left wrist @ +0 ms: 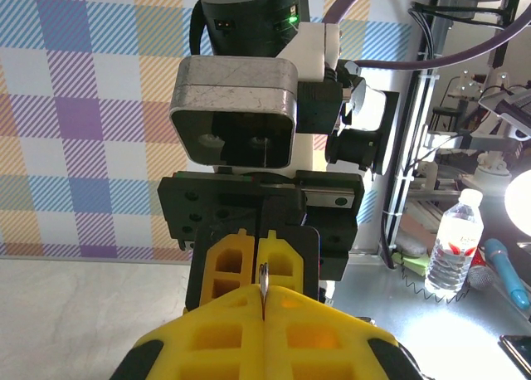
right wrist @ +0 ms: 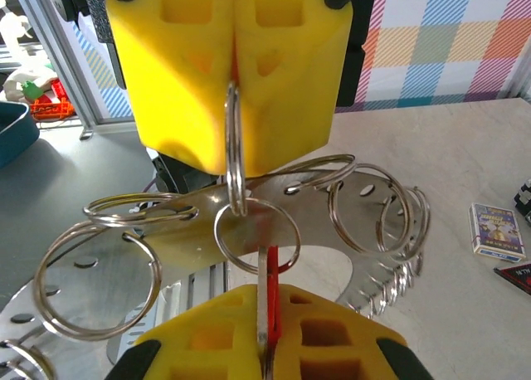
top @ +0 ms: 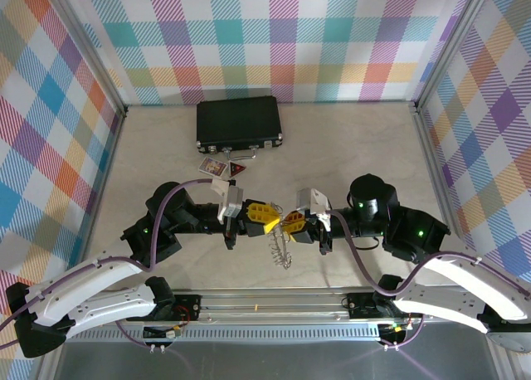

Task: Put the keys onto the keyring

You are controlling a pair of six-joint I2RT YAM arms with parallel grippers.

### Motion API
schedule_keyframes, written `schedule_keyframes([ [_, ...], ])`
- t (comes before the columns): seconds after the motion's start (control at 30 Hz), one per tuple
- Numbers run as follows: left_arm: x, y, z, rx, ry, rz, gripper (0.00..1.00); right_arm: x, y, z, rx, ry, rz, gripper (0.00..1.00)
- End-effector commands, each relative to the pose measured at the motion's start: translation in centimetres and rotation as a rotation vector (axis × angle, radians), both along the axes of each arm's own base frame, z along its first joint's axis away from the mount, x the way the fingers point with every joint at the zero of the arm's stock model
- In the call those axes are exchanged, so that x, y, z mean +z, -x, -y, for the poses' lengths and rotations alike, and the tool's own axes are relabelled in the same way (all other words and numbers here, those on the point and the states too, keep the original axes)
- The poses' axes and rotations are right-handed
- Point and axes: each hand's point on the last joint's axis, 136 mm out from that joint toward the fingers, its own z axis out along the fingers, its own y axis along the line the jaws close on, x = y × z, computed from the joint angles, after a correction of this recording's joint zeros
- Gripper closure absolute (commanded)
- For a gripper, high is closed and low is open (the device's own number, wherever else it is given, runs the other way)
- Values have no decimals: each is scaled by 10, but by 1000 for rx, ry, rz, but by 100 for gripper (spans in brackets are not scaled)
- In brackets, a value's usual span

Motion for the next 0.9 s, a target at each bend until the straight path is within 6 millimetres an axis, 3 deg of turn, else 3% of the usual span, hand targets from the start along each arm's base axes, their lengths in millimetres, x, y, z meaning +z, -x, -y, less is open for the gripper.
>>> schedule_keyframes([
  [0.0,8,7,-5,-14,19,38,100,8,2,4,1,-8,30,100],
  [0.87,-33,-6,-3,45,-217,-11,100,16,0,12,-24,18,66,100],
])
